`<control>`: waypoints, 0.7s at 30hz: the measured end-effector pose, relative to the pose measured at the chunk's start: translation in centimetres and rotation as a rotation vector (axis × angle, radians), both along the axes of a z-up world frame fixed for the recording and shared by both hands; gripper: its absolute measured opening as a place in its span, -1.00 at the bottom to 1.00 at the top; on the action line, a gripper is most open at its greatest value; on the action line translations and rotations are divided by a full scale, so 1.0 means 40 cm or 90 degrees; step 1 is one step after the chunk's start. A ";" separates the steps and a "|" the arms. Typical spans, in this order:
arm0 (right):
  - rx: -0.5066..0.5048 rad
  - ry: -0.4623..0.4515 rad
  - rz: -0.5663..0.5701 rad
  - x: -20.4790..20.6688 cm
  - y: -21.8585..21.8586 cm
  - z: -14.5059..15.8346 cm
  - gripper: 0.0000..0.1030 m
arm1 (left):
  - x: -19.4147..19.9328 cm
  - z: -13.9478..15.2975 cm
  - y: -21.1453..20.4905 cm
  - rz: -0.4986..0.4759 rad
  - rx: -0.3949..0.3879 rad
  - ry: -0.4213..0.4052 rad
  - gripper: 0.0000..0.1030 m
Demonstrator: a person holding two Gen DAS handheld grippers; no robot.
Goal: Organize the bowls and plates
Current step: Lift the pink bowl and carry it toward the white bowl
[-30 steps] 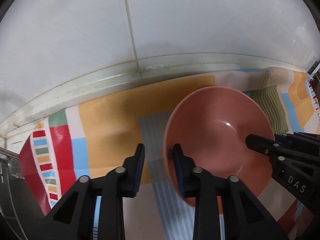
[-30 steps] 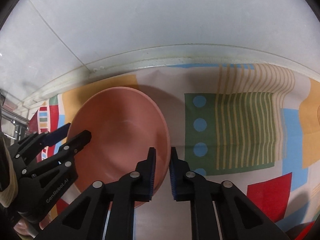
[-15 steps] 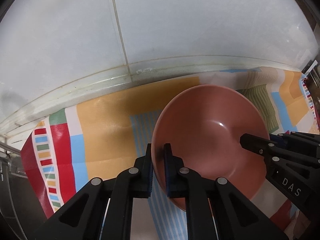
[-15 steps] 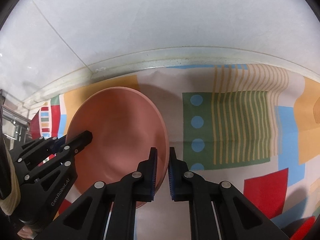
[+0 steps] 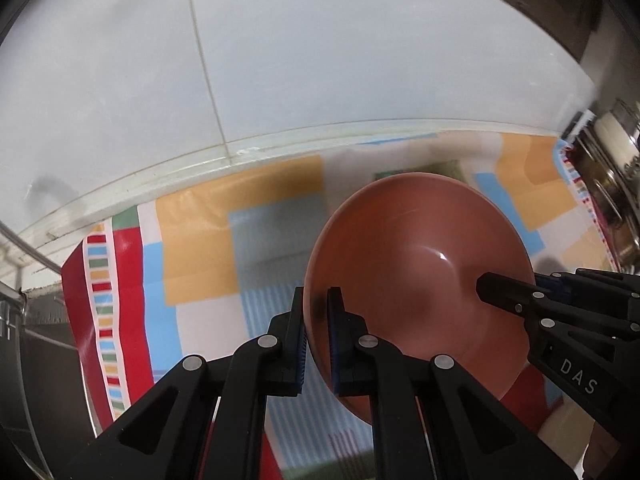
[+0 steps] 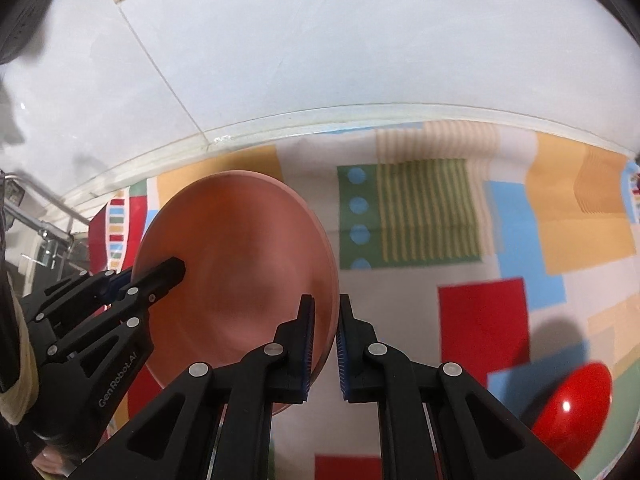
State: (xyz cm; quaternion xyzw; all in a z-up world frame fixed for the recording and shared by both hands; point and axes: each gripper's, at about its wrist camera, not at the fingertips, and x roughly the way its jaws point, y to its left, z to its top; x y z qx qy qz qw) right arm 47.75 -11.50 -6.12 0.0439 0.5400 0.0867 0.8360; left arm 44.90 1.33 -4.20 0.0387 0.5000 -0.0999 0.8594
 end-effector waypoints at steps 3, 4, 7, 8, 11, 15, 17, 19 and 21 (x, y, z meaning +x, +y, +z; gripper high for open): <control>0.000 -0.007 -0.008 -0.046 -0.016 0.014 -0.77 | -0.040 0.016 -0.019 -0.008 -0.006 -0.007 -0.79; 0.001 -0.011 -0.013 -0.065 -0.026 0.022 -0.77 | -0.059 0.024 -0.027 -0.010 -0.012 -0.011 -0.79; -0.001 -0.027 -0.027 -0.125 -0.066 0.046 -0.77 | -0.095 0.037 -0.065 -0.020 -0.021 -0.019 -0.79; -0.002 -0.031 -0.031 -0.138 -0.065 0.047 -0.77 | -0.111 0.042 -0.077 -0.025 -0.024 -0.022 -0.79; -0.003 -0.043 -0.049 -0.193 -0.099 0.065 -0.77 | -0.155 0.060 -0.108 -0.038 -0.035 -0.027 -0.79; 0.001 -0.056 -0.076 -0.269 -0.147 0.086 -0.77 | -0.208 0.072 -0.142 -0.054 -0.063 -0.029 -0.79; 0.001 -0.062 -0.085 -0.298 -0.163 0.094 -0.77 | -0.233 0.077 -0.158 -0.063 -0.072 -0.031 -0.79; 0.000 -0.071 -0.097 -0.336 -0.185 0.101 -0.77 | -0.266 0.086 -0.180 -0.077 -0.077 -0.035 -0.79; -0.002 -0.078 -0.107 -0.376 -0.207 0.106 -0.77 | -0.300 0.092 -0.204 -0.093 -0.079 -0.037 -0.79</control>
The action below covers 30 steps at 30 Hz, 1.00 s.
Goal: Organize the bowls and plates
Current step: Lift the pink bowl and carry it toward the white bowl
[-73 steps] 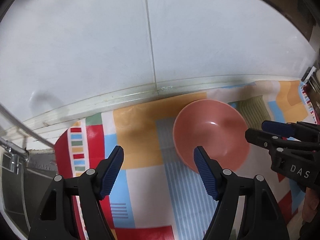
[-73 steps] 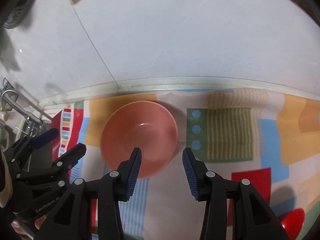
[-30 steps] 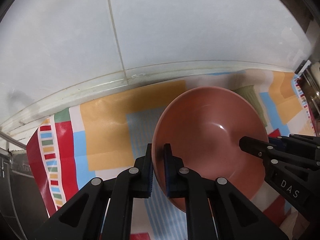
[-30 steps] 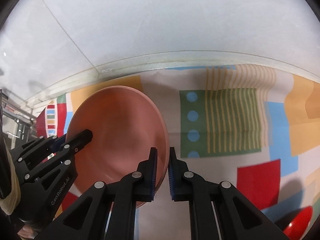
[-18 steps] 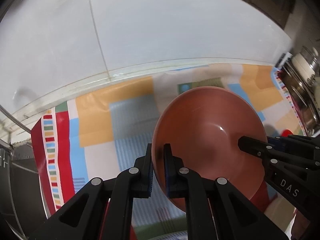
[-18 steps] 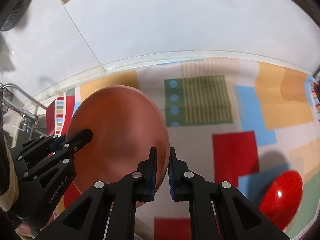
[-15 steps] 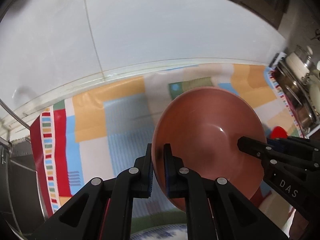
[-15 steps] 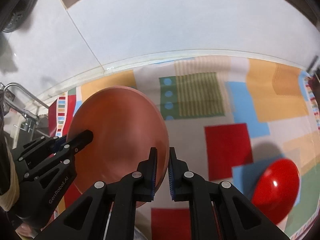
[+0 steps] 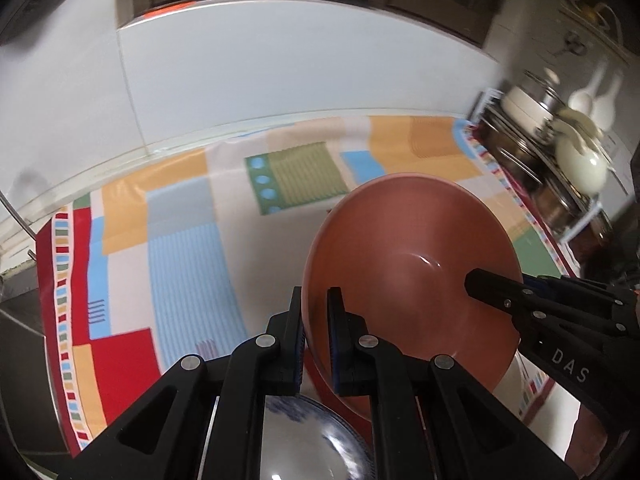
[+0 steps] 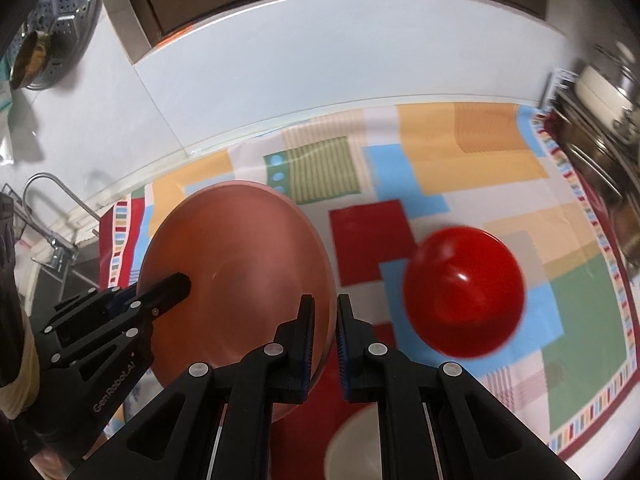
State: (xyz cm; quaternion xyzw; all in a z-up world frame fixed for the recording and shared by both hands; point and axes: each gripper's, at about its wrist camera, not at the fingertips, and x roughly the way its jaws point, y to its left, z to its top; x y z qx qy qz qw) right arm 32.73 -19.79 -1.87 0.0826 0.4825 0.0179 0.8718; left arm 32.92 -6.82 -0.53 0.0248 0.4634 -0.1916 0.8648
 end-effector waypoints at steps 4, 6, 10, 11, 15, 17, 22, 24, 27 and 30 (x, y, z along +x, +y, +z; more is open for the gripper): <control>0.009 -0.004 -0.018 -0.075 -0.049 0.002 -0.77 | -0.053 0.000 -0.044 -0.027 -0.008 0.005 -0.79; 0.009 -0.004 -0.026 -0.102 -0.070 0.000 -0.77 | -0.075 -0.002 -0.067 -0.039 -0.007 0.007 -0.79; 0.011 0.003 -0.045 -0.157 -0.117 -0.007 -0.77 | -0.120 -0.011 -0.114 -0.065 -0.001 0.015 -0.79; 0.008 0.005 -0.048 -0.170 -0.127 -0.010 -0.77 | -0.129 -0.013 -0.123 -0.071 0.001 0.016 -0.79; 0.010 0.015 -0.060 -0.209 -0.165 -0.021 -0.77 | -0.162 -0.030 -0.161 -0.090 0.006 0.030 -0.78; 0.011 0.020 -0.065 -0.223 -0.179 -0.027 -0.77 | -0.173 -0.043 -0.176 -0.095 0.011 0.040 -0.78; 0.010 0.040 -0.071 -0.251 -0.207 -0.056 -0.77 | -0.195 -0.078 -0.203 -0.105 0.022 0.068 -0.78; 0.013 0.052 -0.071 -0.260 -0.216 -0.072 -0.77 | -0.201 -0.094 -0.210 -0.106 0.025 0.081 -0.78; 0.019 0.067 -0.073 -0.270 -0.229 -0.094 -0.77 | -0.209 -0.114 -0.219 -0.106 0.031 0.095 -0.77; 0.026 0.078 -0.075 -0.274 -0.238 -0.112 -0.77 | -0.215 -0.131 -0.225 -0.106 0.036 0.105 -0.76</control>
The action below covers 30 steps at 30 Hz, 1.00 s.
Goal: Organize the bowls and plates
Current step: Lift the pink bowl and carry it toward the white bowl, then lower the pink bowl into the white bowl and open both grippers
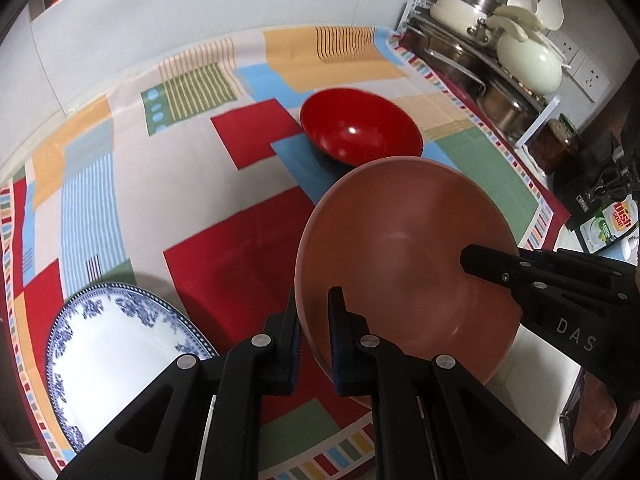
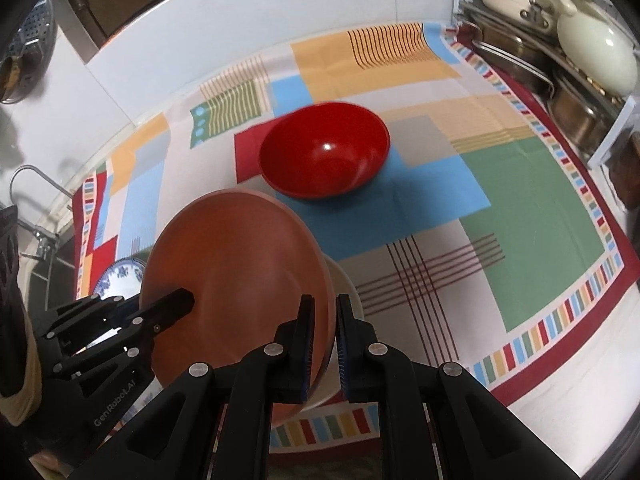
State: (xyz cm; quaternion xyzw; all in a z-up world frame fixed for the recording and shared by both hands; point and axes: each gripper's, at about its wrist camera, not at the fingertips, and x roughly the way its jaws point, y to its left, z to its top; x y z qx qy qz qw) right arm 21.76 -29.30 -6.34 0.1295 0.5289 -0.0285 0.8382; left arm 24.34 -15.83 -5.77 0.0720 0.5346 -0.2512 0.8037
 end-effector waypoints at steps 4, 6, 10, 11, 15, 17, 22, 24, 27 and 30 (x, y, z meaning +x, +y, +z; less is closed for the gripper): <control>0.002 0.011 0.002 -0.006 -0.004 -0.020 -0.77 | -0.003 -0.021 -0.009 0.001 0.007 0.013 -0.75; -0.001 0.017 0.006 -0.008 -0.006 -0.029 -0.77 | -0.002 -0.031 -0.011 0.001 0.012 0.019 -0.73; -0.001 0.018 0.010 -0.012 -0.009 -0.044 -0.77 | -0.007 -0.035 -0.018 -0.001 0.019 0.012 -0.71; -0.003 0.018 0.011 -0.014 -0.010 -0.047 -0.77 | -0.007 -0.036 -0.019 -0.001 0.020 0.010 -0.68; -0.001 0.025 0.022 -0.018 -0.009 -0.063 -0.77 | -0.009 -0.037 -0.020 0.001 0.020 0.007 -0.64; -0.003 0.023 0.025 -0.022 -0.009 -0.068 -0.77 | -0.010 -0.036 -0.021 0.002 0.025 0.001 -0.56; -0.009 0.018 0.026 -0.025 -0.006 -0.070 -0.65 | -0.013 -0.038 -0.021 0.003 0.031 -0.002 -0.34; -0.015 0.018 0.025 -0.028 -0.008 -0.071 -0.61 | -0.018 -0.033 -0.022 0.002 0.034 -0.012 -0.25; 0.006 0.020 0.031 -0.030 -0.008 -0.073 -0.37 | -0.020 -0.025 -0.021 0.000 0.028 -0.015 -0.19; 0.001 0.011 0.034 -0.037 -0.005 -0.067 -0.33 | -0.022 -0.017 -0.016 0.003 0.028 -0.024 -0.19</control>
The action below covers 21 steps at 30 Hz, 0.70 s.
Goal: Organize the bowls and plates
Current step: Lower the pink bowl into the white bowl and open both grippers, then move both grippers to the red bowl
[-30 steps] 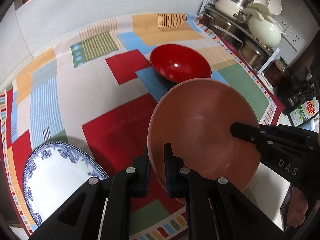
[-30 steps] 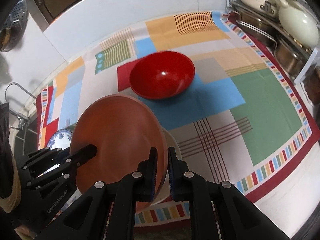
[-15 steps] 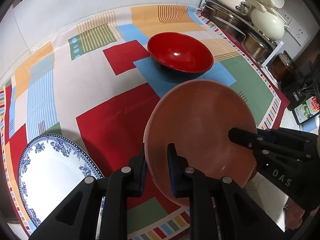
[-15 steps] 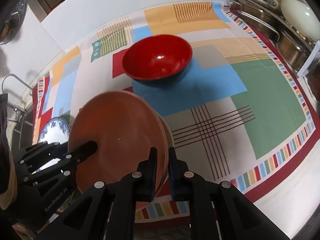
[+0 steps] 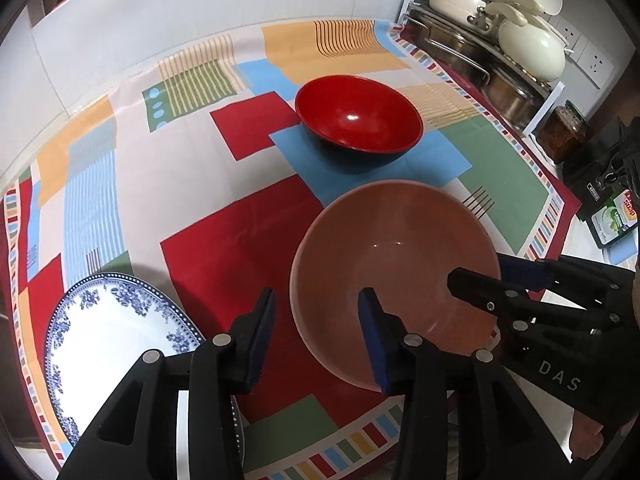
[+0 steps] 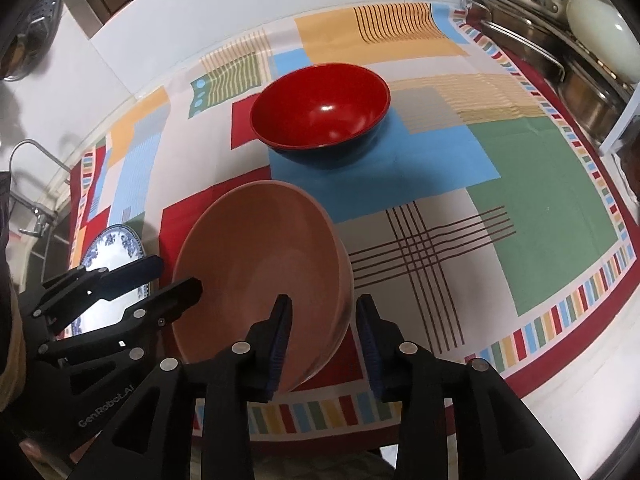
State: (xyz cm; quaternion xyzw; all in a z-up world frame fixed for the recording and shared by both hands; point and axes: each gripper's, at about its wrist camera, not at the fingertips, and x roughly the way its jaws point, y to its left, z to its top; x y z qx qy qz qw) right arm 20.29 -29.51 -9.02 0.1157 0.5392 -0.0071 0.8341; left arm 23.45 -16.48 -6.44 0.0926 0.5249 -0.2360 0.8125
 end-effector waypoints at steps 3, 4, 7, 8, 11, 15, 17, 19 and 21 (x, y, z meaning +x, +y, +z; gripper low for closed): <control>-0.001 -0.006 -0.001 -0.004 0.001 0.010 -0.33 | 0.002 0.012 0.007 0.004 -0.007 -0.005 -0.17; 0.000 -0.009 -0.002 -0.005 0.000 0.013 -0.33 | 0.003 0.018 0.007 0.004 -0.008 -0.008 -0.16; 0.002 -0.024 -0.008 -0.005 -0.004 0.033 -0.33 | 0.007 0.040 0.012 0.005 -0.012 -0.026 -0.13; 0.002 -0.030 -0.008 -0.004 -0.006 0.041 -0.33 | 0.009 0.048 0.013 0.005 -0.015 -0.032 -0.11; -0.004 -0.053 -0.013 0.002 -0.009 0.066 -0.33 | 0.023 0.073 0.016 0.007 -0.019 -0.050 -0.08; -0.027 -0.083 -0.021 0.020 -0.013 0.097 -0.33 | 0.057 0.100 0.011 0.010 -0.013 -0.077 -0.07; -0.036 -0.097 -0.028 0.033 -0.021 0.110 -0.33 | 0.079 0.107 0.006 0.010 -0.012 -0.084 -0.07; -0.041 -0.110 -0.033 0.045 -0.025 0.120 -0.33 | 0.102 0.112 -0.003 0.008 -0.011 -0.089 -0.07; -0.043 -0.118 -0.040 0.064 -0.035 0.126 -0.33 | 0.125 0.112 -0.012 0.008 -0.008 -0.091 -0.07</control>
